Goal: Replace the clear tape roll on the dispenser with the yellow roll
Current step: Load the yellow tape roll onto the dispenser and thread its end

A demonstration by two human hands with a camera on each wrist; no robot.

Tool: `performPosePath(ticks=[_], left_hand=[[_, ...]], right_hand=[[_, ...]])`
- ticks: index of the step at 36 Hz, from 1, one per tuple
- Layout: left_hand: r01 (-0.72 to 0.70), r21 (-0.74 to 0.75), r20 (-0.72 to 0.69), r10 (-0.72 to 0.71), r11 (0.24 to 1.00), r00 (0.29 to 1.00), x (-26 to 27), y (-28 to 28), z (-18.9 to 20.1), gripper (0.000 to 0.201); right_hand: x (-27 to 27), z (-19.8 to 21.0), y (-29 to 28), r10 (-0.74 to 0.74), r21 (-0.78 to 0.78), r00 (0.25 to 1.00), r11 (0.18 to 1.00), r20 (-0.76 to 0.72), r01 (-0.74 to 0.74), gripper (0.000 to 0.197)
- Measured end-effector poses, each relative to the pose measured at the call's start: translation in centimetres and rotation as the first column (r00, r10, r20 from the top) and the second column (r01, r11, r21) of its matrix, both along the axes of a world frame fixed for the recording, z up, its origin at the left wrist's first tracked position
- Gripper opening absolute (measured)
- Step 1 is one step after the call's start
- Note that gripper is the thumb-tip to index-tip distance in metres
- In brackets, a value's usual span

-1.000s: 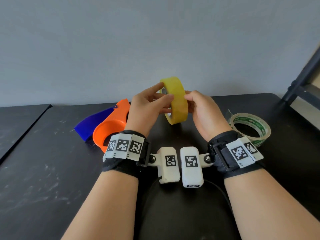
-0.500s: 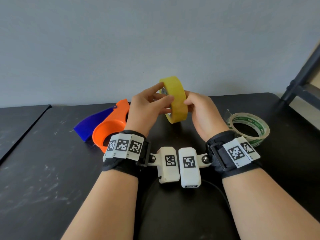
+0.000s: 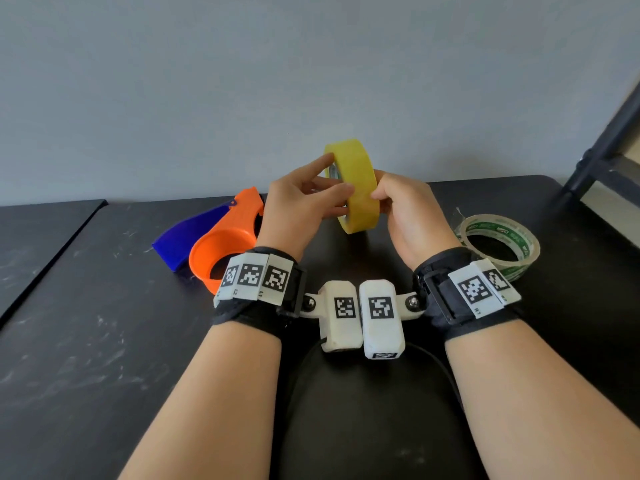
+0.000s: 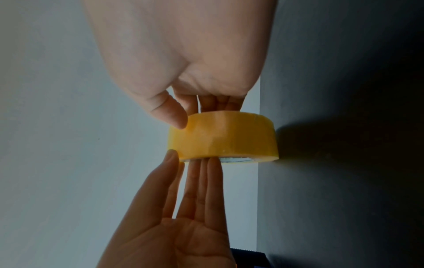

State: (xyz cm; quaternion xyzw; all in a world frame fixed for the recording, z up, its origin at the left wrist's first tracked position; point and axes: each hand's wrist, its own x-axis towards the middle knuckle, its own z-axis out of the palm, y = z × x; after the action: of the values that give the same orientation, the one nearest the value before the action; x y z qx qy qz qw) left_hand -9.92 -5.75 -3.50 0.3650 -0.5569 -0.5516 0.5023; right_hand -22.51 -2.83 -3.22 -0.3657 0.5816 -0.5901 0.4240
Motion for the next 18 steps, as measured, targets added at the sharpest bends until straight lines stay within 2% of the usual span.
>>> performPosePath(ticks=[2,5,10,18], left_hand=[[0.006,0.005,-0.008,-0.006,1.000,1.000,0.02,-0.05,-0.02,0.057],[0.006,0.000,-0.009,-0.006,1.000,1.000,-0.01,-0.15,-0.07,0.057],[-0.006,-0.006,-0.009,0.006,1.000,1.000,-0.01,-0.41,-0.13,0.056],[-0.019,-0.017,0.009,0.019,1.000,1.000,0.05,-0.52,-0.26,0.050]], right_hand=[[0.05,-0.02,0.13,0.012,-0.026,1.000,1.000,-0.026,-0.012,0.036],[0.20,0.04,0.56,0.060,-0.064,0.997,0.996,-0.038,-0.063,0.046],[0.22,0.26,0.32,0.023,-0.008,1.000,1.000,0.000,-0.023,0.058],[-0.08,-0.14,0.42,0.035,-0.012,0.998,0.999,0.047,-0.035,0.039]])
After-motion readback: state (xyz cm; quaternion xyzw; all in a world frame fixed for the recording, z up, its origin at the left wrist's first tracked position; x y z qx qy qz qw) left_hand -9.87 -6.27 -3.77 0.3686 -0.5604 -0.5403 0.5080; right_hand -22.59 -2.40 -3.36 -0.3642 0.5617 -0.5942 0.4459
